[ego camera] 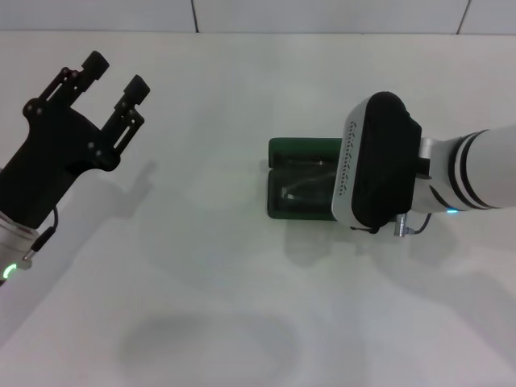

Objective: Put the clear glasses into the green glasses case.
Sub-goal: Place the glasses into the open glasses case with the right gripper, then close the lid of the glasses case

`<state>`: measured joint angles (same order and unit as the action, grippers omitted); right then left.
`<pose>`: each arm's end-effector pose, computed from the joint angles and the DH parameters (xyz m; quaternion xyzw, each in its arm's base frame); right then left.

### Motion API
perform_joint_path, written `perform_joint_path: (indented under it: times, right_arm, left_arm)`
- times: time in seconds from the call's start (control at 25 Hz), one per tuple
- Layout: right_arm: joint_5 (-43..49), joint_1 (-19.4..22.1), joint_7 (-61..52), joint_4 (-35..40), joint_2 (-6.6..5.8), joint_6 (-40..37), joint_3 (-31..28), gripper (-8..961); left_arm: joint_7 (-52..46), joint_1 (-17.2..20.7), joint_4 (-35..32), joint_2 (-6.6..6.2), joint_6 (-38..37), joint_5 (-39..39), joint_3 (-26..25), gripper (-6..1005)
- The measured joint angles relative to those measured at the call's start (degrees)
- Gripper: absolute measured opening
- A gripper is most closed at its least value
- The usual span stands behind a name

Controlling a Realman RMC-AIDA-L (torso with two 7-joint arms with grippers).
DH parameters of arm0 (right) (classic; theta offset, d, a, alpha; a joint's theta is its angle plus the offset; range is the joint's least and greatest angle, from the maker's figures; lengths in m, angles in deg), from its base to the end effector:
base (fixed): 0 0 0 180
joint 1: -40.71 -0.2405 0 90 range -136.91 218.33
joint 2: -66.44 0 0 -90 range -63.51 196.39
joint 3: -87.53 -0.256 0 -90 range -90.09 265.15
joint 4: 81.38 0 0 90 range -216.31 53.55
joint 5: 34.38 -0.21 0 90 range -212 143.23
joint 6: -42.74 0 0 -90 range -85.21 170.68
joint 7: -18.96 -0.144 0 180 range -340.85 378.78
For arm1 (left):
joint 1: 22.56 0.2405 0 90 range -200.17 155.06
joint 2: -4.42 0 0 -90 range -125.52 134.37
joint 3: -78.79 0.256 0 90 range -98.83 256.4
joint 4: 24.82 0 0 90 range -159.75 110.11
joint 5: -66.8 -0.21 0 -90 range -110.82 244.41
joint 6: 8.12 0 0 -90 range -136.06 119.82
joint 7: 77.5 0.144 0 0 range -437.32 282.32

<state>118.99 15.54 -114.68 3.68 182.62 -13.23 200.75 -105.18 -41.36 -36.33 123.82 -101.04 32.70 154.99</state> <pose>0.1502 0.3319 -0.0737 -0.9548 -0.0479 -0.1660 0.2418 -0.2810 0.2772 -0.0066 -0.7689 -0.0989 -0.4674 0.4249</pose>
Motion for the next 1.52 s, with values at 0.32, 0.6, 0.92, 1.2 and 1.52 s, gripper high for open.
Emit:
perform_joint_path:
  times: [0.32,0.6,0.92,1.2,1.52]
  right_arm:
    - [-0.27,0.42,-0.04,1.47,0.0,-0.05,0.34,343]
    - [-0.51,0.37,-0.03,3.67,0.0,-0.92,1.01,378]
    - [-3.04,-0.32,0.31,4.27,0.0,-4.28,1.35,397]
    - [-4.4,-1.07,0.4,3.05,0.0,-5.97,1.35,403]
    - [-5.43,-1.48,0.06,3.65,-0.06,-6.97,0.56,410]
  left_arm:
    - [0.02,0.04,0.62,0.08,0.27,0.0,0.03,587]
    - [0.21,0.25,0.71,0.03,0.37,0.0,0.09,587]
    - [0.36,0.07,0.71,-0.08,0.48,0.0,0.03,587]
    - [0.38,-0.59,0.7,-0.14,0.51,0.0,-0.09,587]
    - [0.41,-0.86,0.72,-0.32,0.56,0.0,0.08,587]
